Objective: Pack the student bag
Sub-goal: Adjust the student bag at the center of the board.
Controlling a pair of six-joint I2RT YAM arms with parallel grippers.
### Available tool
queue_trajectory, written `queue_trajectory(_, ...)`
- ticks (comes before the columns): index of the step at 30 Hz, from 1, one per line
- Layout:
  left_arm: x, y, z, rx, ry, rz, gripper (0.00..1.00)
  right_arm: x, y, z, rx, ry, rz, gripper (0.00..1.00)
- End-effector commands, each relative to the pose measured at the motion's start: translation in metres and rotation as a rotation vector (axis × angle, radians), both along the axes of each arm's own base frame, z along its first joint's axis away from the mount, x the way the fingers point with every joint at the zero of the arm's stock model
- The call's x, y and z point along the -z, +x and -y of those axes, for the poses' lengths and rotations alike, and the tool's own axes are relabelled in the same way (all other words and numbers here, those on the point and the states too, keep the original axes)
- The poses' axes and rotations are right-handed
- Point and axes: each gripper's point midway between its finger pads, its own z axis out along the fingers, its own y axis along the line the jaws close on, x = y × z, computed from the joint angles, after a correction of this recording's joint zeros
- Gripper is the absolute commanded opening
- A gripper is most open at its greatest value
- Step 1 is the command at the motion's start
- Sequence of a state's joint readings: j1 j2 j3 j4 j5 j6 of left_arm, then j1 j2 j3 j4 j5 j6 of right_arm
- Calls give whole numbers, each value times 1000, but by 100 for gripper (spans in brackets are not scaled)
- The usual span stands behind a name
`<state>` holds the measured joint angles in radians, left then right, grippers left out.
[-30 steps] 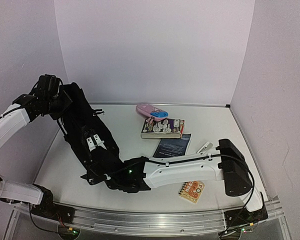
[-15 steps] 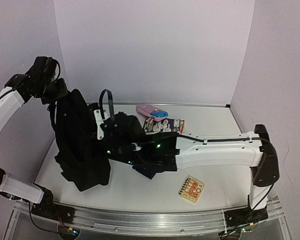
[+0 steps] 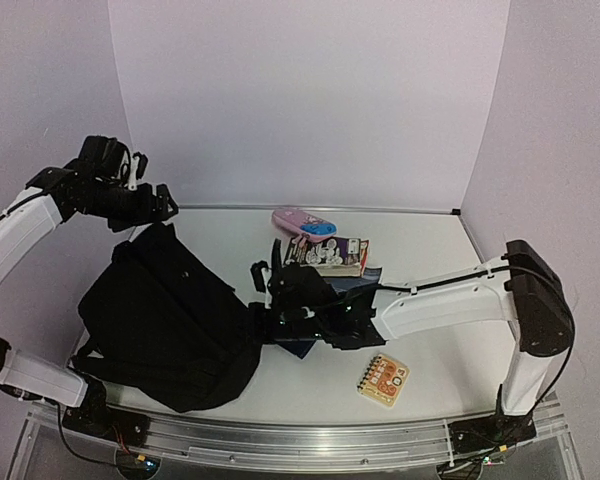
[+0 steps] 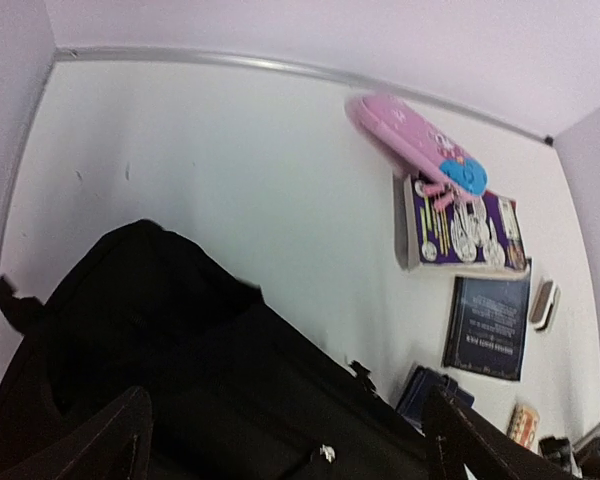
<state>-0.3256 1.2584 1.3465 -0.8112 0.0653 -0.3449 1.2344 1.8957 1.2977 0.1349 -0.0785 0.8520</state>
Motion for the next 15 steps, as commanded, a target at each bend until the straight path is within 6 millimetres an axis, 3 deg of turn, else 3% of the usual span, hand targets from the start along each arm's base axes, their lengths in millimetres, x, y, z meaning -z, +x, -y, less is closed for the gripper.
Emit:
queue_trajectory(1,33,-16,22,139,-59,-86,95,33,-19,4,-17,-31,-71,1)
queue_trajectory(5,59,-28,36,219,-110,-126,96,57,-20,10,-12,-85,-75,12)
queue_trajectory(9,75,-30,34,176,-134,-159,96,61,-14,18,19,-119,-43,46)
queue_trajectory(15,90,-34,4,-56,-143,-176,99,13,-9,26,30,-190,213,71)
